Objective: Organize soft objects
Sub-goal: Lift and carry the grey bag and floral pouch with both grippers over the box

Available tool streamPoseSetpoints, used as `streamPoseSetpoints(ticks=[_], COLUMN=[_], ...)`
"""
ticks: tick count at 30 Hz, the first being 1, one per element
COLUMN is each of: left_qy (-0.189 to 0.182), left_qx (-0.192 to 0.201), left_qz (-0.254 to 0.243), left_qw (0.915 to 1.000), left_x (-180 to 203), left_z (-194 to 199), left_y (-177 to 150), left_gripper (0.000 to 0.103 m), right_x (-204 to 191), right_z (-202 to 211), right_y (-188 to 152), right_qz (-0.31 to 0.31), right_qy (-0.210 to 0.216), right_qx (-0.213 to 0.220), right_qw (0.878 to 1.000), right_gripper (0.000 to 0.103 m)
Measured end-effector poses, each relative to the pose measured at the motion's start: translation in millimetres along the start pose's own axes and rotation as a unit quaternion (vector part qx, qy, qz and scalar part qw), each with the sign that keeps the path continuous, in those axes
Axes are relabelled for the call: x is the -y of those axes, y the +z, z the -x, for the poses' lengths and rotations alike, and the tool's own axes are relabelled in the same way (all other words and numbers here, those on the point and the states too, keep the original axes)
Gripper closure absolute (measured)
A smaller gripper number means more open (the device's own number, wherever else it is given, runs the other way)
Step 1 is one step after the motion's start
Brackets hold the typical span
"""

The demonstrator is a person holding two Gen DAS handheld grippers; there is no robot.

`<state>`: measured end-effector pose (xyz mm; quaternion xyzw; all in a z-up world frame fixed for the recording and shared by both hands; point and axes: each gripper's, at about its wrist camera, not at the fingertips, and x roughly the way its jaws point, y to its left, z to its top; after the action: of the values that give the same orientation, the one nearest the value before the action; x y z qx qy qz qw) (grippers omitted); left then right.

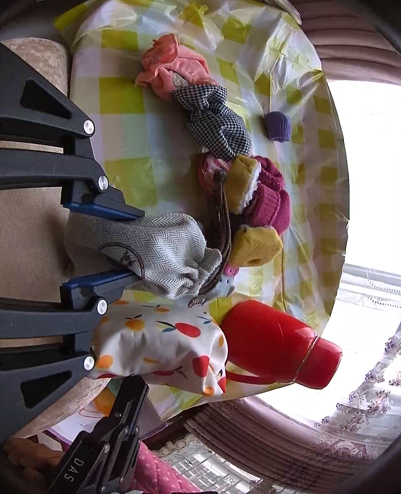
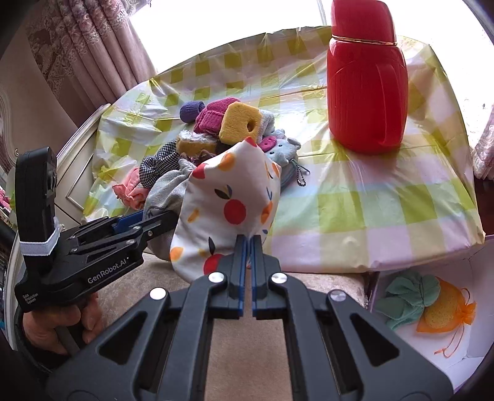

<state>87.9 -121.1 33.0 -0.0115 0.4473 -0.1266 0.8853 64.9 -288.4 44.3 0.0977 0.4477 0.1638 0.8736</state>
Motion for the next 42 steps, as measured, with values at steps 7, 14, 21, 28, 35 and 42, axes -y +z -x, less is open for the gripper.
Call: streamPoseSetpoints(ticks=[7, 14, 21, 28, 35, 42], left_qy=[-0.06, -0.095, -0.1, -0.097, -0.088, -0.13], left_qx=[-0.009, -0.032, -0.041, -0.05, -0.039, -0.027], left_qz=[-0.058, -0.099, -0.09, -0.056, -0.057, -0.074], left_qw=[0.9965, 0.99, 0.9901, 0.9924, 0.9937, 0.9884], left_x=[66, 119, 122, 106, 108, 134], left_z=[-9, -27, -31, -37, -32, -14], left_y=[8, 8, 9, 11, 10, 6], left_gripper=[0.072, 0.072, 0.073, 0.074, 0.075, 0.075], right_x=[33, 81, 117, 132, 126, 146], right_z=[25, 42, 19, -18, -18, 39], right_y=[-8, -29, -33, -24, -23, -38], right_qz=[-0.022, -0.059, -0.086, -0.118, -0.099, -0.071], right_qy=[-0.029, -0.082, -0.077, -0.027, -0.004, -0.094], right_qx=[0.014, -0.001, -0.025, -0.035, -0.042, -0.028], right_qw=[0.999, 0.995, 0.993, 0.992, 0.994, 0.993], right_gripper=[0.102, 0.102, 0.01, 0.024, 0.062, 0.062])
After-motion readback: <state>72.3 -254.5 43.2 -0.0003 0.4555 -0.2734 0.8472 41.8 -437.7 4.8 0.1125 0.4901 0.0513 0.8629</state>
